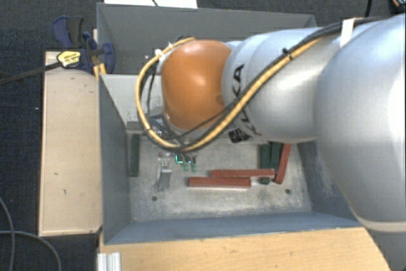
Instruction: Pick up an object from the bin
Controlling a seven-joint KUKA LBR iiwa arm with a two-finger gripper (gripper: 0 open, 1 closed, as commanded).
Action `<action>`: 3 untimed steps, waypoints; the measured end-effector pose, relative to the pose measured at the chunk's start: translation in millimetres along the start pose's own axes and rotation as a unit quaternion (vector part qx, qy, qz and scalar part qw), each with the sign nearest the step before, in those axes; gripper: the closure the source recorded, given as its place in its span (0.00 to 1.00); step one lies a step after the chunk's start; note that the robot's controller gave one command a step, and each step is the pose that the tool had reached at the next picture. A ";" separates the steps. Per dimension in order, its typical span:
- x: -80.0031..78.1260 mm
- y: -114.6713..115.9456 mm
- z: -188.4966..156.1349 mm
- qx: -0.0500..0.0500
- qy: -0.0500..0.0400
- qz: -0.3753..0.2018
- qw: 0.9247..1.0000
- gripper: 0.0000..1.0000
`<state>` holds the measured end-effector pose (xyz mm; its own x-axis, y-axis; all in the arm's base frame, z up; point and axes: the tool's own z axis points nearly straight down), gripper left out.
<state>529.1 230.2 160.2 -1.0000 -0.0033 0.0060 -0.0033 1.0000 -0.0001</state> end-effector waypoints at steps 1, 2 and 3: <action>-53.0 -71.8 89.5 0.001 -0.002 -0.095 0.995 0.00; -44.4 -130.3 88.2 0.001 -0.003 -0.333 0.943 0.00; 3.9 -174.1 30.8 0.002 -0.004 -0.342 0.940 0.00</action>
Offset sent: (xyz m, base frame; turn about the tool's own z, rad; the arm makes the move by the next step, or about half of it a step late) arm 0.0520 -0.0681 -0.0877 -0.1952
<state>525.6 56.1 129.4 -0.7644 -0.6447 -0.0019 -0.6447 0.7644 -0.0035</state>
